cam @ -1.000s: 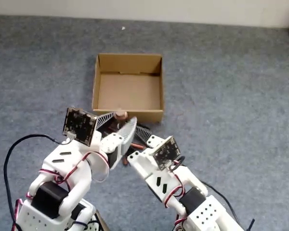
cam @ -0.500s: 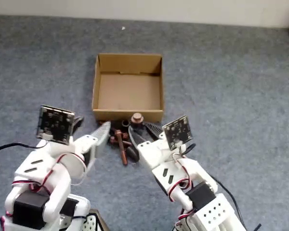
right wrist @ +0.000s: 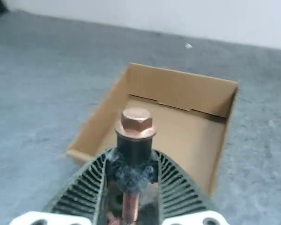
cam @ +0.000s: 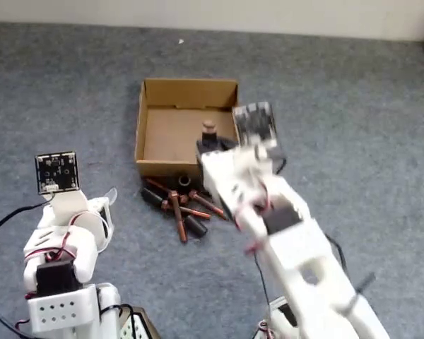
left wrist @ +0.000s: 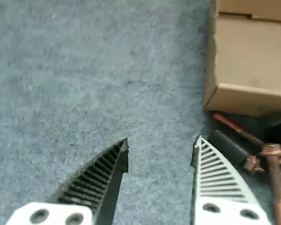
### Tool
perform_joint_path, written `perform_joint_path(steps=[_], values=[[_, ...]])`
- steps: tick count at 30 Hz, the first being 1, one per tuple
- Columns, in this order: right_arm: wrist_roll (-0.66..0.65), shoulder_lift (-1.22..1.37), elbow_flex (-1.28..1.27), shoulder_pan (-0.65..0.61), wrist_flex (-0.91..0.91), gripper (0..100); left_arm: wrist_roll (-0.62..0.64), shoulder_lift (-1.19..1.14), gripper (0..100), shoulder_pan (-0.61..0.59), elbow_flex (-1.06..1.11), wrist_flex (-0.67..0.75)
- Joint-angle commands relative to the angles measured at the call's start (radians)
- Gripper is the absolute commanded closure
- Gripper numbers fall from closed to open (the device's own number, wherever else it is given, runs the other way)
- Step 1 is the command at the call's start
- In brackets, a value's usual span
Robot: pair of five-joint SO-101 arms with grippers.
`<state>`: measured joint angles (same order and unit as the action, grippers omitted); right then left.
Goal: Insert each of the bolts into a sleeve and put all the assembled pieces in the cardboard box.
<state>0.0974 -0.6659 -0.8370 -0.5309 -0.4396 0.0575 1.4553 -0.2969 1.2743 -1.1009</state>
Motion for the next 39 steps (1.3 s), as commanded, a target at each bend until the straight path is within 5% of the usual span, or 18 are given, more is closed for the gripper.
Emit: perform_joint_path(steps=[1, 8, 12, 28, 39], values=[[0.008, 0.246, 0.259, 0.064, 0.005, 99.0, 0.000, 0.007, 76, -0.031, 0.101, 0.104], [0.012, 0.630, 0.536, 0.120, 0.001, 97.4, -0.003, 0.007, 76, -0.031, 0.148, 0.130], [0.012, 0.705, 0.605, 0.134, -0.065, 84.2, -0.005, 0.007, 76, -0.031, 0.150, 0.130], [-0.046, 0.326, 0.549, 0.022, -0.806, 80.7, -0.006, 0.007, 76, -0.033, 0.150, 0.130], [-0.121, 0.320, 0.197, -0.246, -0.630, 80.7, -0.006, 0.007, 76, -0.033, 0.151, 0.129]])
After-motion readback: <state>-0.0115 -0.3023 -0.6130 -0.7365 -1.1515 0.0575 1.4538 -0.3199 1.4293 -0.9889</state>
